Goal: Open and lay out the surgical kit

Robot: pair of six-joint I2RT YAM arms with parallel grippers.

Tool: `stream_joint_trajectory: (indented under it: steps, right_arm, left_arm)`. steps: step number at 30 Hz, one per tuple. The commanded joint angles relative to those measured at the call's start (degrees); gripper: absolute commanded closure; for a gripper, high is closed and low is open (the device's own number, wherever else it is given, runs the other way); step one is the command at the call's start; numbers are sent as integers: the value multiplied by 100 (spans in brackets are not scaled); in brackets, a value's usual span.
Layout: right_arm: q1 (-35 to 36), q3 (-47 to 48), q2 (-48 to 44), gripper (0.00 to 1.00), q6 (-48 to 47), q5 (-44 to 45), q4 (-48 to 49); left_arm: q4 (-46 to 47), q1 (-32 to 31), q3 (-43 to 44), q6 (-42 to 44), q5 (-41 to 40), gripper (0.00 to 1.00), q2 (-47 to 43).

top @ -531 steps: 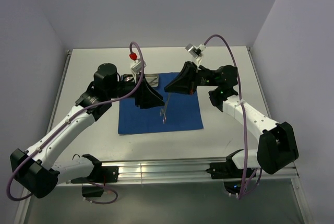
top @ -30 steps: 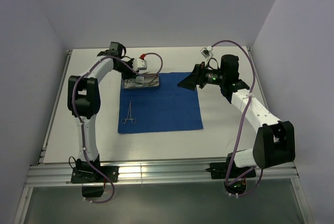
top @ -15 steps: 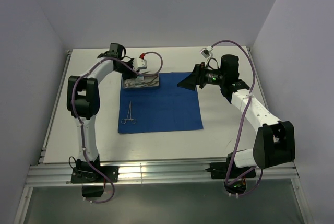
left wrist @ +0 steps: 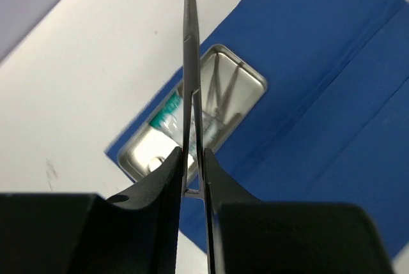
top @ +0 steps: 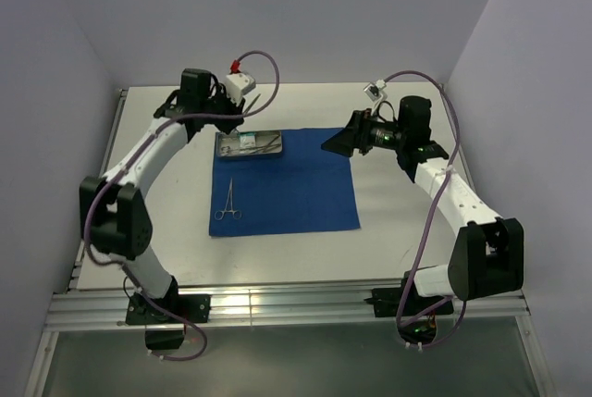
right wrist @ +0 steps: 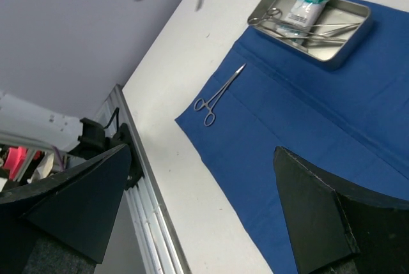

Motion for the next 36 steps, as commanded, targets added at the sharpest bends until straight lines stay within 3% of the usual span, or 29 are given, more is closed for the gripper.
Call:
stream_joint_trajectory:
  steps: [1, 2, 5, 10, 12, 17, 26, 36]
  right_arm:
    - [-137, 46, -336, 0, 37, 94, 47]
    - [-155, 46, -362, 0, 37, 94, 21]
    - [-208, 20, -432, 0, 11, 129, -41]
    - [-243, -85, -555, 0, 11, 155, -50]
    - [-252, -138, -591, 0, 11, 182, -33]
    - [-252, -226, -564, 0, 151, 191, 160]
    - [-243, -173, -459, 0, 134, 147, 178]
    - [-243, -244, -389, 0, 345, 59, 416]
  left_arm:
    - [439, -651, -778, -2248, -1877, 100, -859]
    - [230, -810, -893, -3104, -2209, 100, -982]
    - [-427, -1276, -1253, -4531, -2687, 100, -1325]
    - [-916, -1830, -1990, -5985, -2836, 100, -1501]
    - [-626, -2049, -2370, -6013, -3160, 100, -1738]
    - [-888, -2340, -2213, -6259, -3442, 100, -1214]
    - [-1082, -2349, -1861, -6532, -3328, 100, -220]
    - [-1143, -2332, -1711, -6409, -3723, 99, 212]
